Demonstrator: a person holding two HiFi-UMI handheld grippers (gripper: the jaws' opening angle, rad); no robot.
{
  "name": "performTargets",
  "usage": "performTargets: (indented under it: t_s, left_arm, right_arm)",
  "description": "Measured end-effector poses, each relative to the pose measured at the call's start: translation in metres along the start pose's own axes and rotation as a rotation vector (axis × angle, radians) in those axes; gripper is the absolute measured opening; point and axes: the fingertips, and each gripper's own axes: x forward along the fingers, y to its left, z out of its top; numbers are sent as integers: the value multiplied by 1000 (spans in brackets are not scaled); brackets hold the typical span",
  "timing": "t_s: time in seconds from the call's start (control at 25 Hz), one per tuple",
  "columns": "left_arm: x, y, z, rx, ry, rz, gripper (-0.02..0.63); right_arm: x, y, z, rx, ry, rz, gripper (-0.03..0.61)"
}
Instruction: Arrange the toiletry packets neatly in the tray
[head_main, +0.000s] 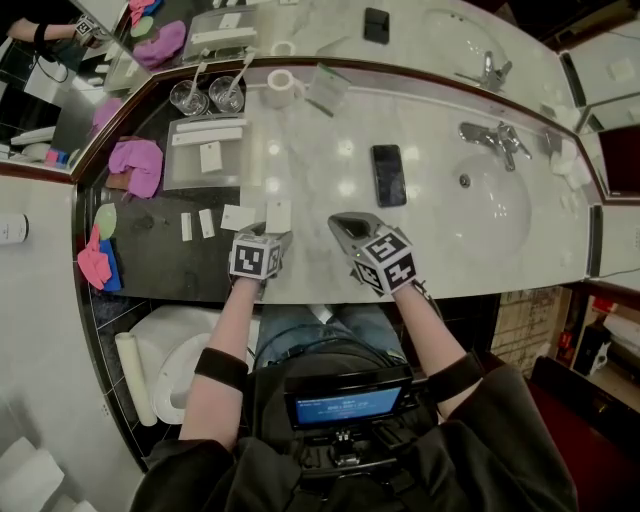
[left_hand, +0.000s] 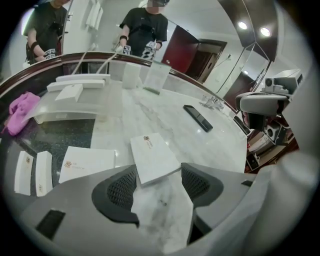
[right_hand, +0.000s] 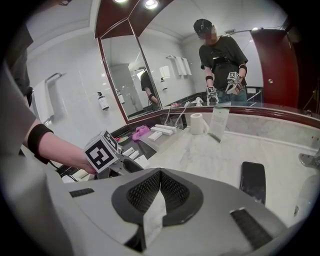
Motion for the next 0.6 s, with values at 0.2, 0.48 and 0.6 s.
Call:
performTargets:
  t_s: [0.2, 0.48, 0.6]
  left_arm:
    - [3, -4, -5, 3, 32, -8, 385]
    - [-7, -6, 3, 19, -33, -16, 385]
    - [-27, -3, 14, 33, -91, -3, 368]
  right_arm:
    - [1, 1, 1, 2, 4, 10, 12]
    - [6, 4, 3, -13, 9, 25, 12]
    - [8, 4, 6, -26, 7, 30, 12]
